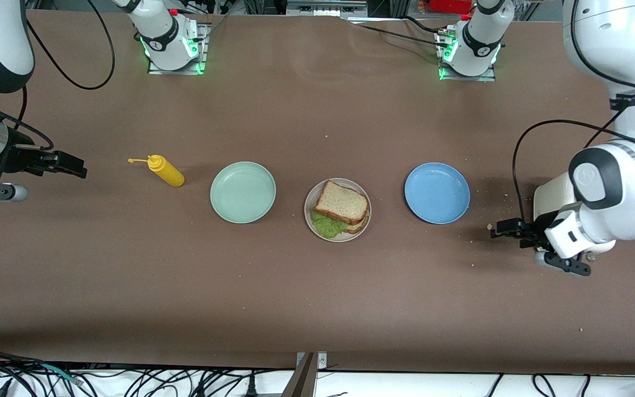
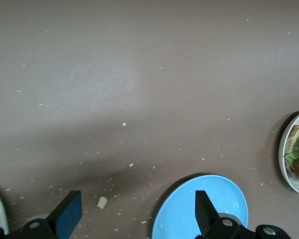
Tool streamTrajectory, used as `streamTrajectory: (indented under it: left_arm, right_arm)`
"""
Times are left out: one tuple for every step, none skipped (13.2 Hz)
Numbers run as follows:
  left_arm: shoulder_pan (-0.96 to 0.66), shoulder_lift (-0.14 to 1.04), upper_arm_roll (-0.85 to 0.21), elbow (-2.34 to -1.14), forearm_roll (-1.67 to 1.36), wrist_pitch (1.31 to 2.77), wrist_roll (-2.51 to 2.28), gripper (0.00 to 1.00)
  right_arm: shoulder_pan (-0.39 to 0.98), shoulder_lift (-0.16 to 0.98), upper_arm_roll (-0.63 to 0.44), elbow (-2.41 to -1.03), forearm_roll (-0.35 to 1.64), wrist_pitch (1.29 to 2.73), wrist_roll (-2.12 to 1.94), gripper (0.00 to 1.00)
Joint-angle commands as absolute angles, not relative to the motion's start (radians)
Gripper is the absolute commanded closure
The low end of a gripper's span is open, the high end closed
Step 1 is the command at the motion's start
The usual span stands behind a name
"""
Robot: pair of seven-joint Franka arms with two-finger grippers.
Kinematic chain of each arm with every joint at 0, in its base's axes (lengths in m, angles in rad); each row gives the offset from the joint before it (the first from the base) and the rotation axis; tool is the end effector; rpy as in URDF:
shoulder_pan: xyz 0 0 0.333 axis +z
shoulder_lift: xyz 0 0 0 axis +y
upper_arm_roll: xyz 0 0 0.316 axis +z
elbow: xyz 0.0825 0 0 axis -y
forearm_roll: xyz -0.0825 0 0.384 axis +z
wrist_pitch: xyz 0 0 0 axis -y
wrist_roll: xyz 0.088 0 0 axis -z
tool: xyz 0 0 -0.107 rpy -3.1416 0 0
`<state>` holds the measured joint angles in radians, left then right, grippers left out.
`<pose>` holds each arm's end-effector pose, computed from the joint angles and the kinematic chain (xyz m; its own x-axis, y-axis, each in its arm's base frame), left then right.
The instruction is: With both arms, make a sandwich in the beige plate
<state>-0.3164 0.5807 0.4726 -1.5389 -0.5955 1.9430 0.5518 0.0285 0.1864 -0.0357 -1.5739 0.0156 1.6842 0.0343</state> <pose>0.6880 0.0200 0.3369 0.9804 -0.1935 0.0374 -0.1958 -0.9353 0.2949 0.6119 -0.0013 0.5236 0.9962 -0.0431 -0.0762 -0.0437 -0.9990 -0.0061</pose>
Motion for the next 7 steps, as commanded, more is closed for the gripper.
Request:
streamTrajectory:
  left_arm:
    - [-0.327, 0.555, 0.495, -1.545, -0.552, 1.918, 0.529, 0.0]
    - [-0.327, 0.552, 0.499, -1.545, -0.552, 1.914, 0.528, 0.0]
    - [-0.327, 0.545, 0.503, -1.545, -0.551, 1.91, 0.526, 0.0]
    - [-0.327, 0.542, 0.521, -1.546, -0.551, 1.905, 0.525, 0.0]
    - [-0.327, 0.54, 0.531, -1.545, -0.551, 1.892, 0.525, 0.0]
    - [-0.327, 0.54, 0.535, -1.545, -0.551, 1.887, 0.523, 0.0]
    - [-0.327, 0.54, 0.544, -1.545, -0.551, 1.879, 0.525, 0.0]
  right_arm:
    - [0.02, 0.155, -0.028, -1.608, -0.002, 1.69, 0.021, 0.0]
    - [0.02, 0.155, -0.028, -1.608, -0.002, 1.69, 0.021, 0.0]
    - [0.02, 0.155, -0.028, -1.608, -0.002, 1.69, 0.021, 0.0]
    - [0.02, 0.155, -0.028, -1.608, -0.002, 1.69, 0.021, 0.0]
    - [0.02, 0.155, -0.028, -1.608, -0.002, 1.69, 0.021, 0.0]
    - [0.02, 0.155, -0.028, -1.608, -0.002, 1.69, 0.021, 0.0]
    - [0.02, 0.155, -0.028, -1.606, -0.002, 1.69, 0.021, 0.0]
